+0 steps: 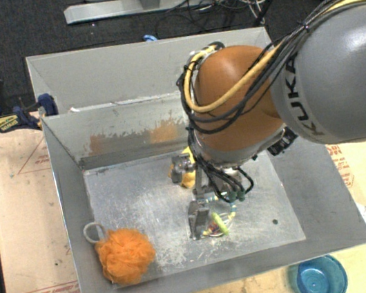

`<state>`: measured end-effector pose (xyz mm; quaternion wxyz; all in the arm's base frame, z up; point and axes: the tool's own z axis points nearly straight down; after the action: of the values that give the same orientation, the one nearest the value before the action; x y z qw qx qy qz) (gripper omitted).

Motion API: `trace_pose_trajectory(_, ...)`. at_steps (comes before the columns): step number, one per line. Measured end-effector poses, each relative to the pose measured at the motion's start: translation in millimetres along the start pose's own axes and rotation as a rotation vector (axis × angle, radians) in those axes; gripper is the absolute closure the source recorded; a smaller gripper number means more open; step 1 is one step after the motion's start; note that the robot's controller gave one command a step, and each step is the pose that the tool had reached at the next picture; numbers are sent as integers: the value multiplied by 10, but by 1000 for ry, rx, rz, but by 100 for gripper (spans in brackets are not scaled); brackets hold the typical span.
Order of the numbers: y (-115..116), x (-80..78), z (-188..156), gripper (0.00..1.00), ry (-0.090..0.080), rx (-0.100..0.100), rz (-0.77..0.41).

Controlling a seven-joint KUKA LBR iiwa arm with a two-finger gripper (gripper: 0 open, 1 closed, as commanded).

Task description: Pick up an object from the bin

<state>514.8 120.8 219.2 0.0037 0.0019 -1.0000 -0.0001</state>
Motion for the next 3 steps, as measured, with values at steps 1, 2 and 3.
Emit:
trace_pose_trajectory(1,-6,-17,-38,0,-8,-1,3)
trace_pose_trajectory(2,-271,17,397,0,-14,-2,-59)
trace_pose_trajectory(3,-490,54,738,0,-6,0,-273)
